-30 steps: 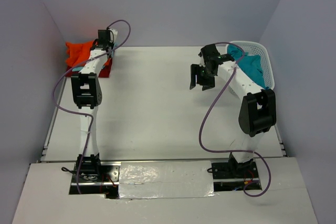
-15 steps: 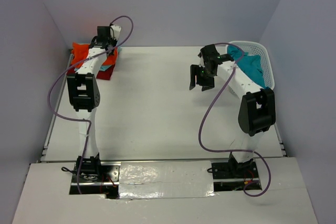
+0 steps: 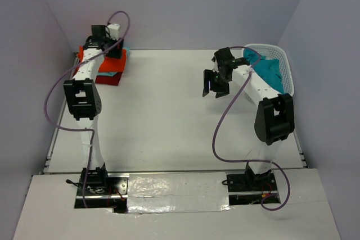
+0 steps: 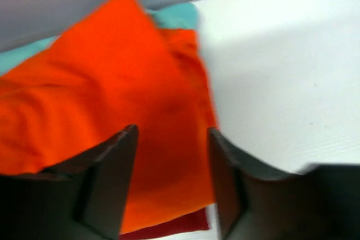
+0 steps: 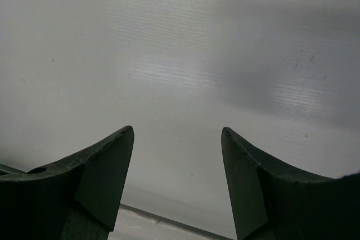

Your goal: Fold and stack the t-shirts

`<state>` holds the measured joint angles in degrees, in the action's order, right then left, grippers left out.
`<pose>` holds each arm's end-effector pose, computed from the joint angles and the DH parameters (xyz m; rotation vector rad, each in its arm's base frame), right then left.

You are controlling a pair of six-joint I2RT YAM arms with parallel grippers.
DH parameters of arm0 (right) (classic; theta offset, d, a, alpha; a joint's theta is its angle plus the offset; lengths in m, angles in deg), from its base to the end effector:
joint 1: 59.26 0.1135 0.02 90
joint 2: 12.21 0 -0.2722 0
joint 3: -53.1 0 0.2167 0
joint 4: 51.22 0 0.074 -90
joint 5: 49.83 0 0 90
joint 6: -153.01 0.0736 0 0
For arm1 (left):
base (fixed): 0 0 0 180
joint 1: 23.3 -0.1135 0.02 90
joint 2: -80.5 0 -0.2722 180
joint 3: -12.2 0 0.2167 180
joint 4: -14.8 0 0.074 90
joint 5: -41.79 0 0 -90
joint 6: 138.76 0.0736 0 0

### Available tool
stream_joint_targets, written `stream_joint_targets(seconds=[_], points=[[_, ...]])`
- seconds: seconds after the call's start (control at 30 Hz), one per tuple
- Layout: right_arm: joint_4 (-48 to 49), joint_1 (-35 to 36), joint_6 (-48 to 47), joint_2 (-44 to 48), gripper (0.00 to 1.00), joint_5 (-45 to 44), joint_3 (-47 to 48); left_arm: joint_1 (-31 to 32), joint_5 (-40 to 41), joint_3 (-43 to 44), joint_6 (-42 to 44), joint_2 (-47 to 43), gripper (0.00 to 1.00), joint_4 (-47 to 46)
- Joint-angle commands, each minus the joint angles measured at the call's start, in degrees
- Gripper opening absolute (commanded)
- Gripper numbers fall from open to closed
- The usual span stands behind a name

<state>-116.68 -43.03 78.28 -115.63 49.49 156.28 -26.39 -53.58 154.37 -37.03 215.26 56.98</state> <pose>0.3425 0.1121 0.2437 -0.0714 2.7523 0.3768 0.5471 0.0226 0.2507 0.2170 2.1641 0.0456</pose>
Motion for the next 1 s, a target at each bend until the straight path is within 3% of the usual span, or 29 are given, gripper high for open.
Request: stream_joint_targets(seconds=[0.0, 0.1, 0.3, 0.57, 0.83, 0.97], points=[[-0.9, -0.2, -0.4, 0.0, 0.71, 0.8, 1.7, -8.8, -13.3, 2.9, -15.5, -4.7, 0.60, -4.2], [-2.1, -0.2, 0.0, -0.9, 0.71, 1.0, 3.4, -12.5, -16.3, 7.7, -18.7, 0.1, 0.40, -2.9], [-5.2, -0.1, 1.3, -1.4, 0.71, -0.4, 7.5, -17.7, -18.7, 6.3, -22.8, 4.5, 0.33, -6.7], [-6.1, -0.1, 2.0, 0.5, 0.71, -1.9, 7.2, -20.9, -14.6, 7.2, -18.3, 7.9, 0.35, -4.2], [-5.2, -0.1, 2.0, 1.5, 0.71, -1.7, 5.9, -20.6, 8.2, 11.6, -7.3, 10.3, 0.38, 1.0], [-5.4, -0.1, 1.4, 0.8, 0.71, -1.3, 5.9, -20.6, 13.2, 6.4, -4.3, 7.2, 0.50, -3.7]])
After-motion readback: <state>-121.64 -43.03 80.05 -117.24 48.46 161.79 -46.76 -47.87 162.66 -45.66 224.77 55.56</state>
